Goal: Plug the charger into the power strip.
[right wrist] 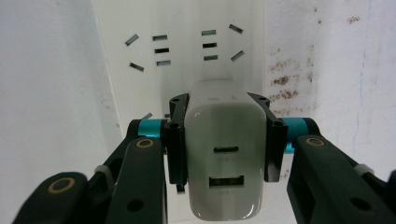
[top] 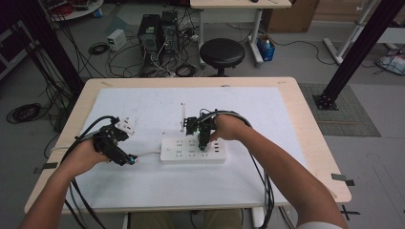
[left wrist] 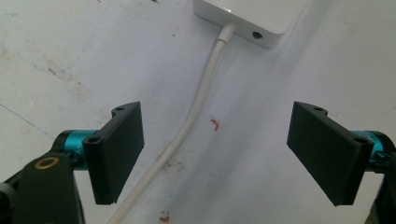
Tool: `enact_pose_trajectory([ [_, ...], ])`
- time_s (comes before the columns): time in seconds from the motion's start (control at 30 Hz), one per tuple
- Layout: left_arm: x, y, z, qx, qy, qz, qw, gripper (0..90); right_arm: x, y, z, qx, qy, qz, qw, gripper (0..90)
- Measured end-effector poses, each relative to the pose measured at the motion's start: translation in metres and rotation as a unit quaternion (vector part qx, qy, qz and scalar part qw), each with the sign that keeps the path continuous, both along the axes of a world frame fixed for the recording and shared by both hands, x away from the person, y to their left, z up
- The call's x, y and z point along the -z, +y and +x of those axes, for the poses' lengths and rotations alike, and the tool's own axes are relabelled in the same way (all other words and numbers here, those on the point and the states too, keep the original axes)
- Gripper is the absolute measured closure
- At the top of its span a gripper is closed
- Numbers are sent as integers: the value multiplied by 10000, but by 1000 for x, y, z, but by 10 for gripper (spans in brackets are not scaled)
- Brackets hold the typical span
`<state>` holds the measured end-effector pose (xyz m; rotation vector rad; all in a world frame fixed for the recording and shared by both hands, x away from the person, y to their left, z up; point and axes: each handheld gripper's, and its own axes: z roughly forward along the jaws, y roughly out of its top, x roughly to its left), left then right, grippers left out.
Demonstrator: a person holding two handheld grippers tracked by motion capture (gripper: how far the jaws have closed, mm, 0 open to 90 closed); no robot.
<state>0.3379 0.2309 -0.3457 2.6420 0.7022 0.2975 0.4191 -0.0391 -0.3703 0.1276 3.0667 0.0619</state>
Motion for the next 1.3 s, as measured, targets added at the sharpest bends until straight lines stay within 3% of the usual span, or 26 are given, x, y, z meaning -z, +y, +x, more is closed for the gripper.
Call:
enact_pose_trajectory([
  [0.2, 1, 5, -1, -79, -55, -119, 9999, 188, 0, -3, 3, 43, 100, 149, 9998, 601],
  [0.27, 1, 8, -1, -121, -75, -155, 9998, 188, -1, -7, 7, 217, 256, 413, 9986, 322],
  [0.3, 1, 9, -1, -138, -75, -163, 9997, 188, -3, -11, 10, 415, 482, 638, 9959, 252],
  [0.33, 1, 10, -1, -154, -76, -148, 9997, 187, -7, -15, 11, 544, 549, 819, 9936, 183],
  [0.37, 2, 11, -2, -198, -67, -212, 9996, 188, -13, -22, 12, 629, 468, 1154, 9902, 180],
  [0.4, 1, 11, -1, -160, -72, -158, 9997, 188, -20, -27, 13, 823, 367, 1338, 9869, 175],
  [0.43, 2, 11, -2, -185, -77, -197, 9996, 188, -25, -32, 14, 1007, 237, 1487, 9835, 101],
  [0.47, 1, 11, -1, -172, -85, -202, 9996, 187, -31, -37, 16, 1126, 135, 1610, 9804, 81],
  [0.5, 0, 11, -1, -160, -107, -192, 9996, 188, -36, -43, 16, 1237, 56, 1752, 9767, 81],
  [0.57, -1, 10, -2, -139, -128, -207, 9996, 188, -45, -54, 14, 1258, -151, 1925, 9731, 81],
  [0.67, -1, 10, -2, -152, -134, -210, 9996, 188, -49, -65, 16, 1635, -261, 1703, 9714, 81],
  [0.7, -1, 10, -2, -153, -131, -204, 9996, 188, -49, -68, 14, 1651, -344, 1631, 9721, 81],
  [0.77, -2, 10, -3, -146, -124, -204, 9996, 187, -51, -71, 11, 1536, -281, 1613, 9745, 81],
  [0.83, -3, 10, -3, -153, -138, -205, 9996, 188, -54, -72, 8, 1647, -469, 1553, 9729, 11],
  [0.9, -4, 11, -4, -161, -168, -224, 9995, 187, -58, -75, 6, 1717, -539, 1560, 9712, 6],
  [1.07, -9, 14, -7, -231, -256, -261, 9991, 188, -68, -86, 1, 2072, -736, 1635, 9617, 6],
  [1.17, -13, 15, -7, -343, -330, -311, 9984, 188, -75, -96, -4, 2363, -727, 1655, 9547, 7],
  [1.23, -16, 15, -7, -367, -377, -292, 9982, 187, -80, -105, -9, 2261, -420, 1733, 9576, 7],
  [1.27, -17, 15, -8, -375, -395, -308, 9980, 187, -82, -109, -12, 2309, -452, 1776, 9556, 8],
  [1.3, -18, 15, -8, -373, -411, -305, 9980, 187, -84, -114, -15, 2473, -552, 1792, 9506, 8],
])
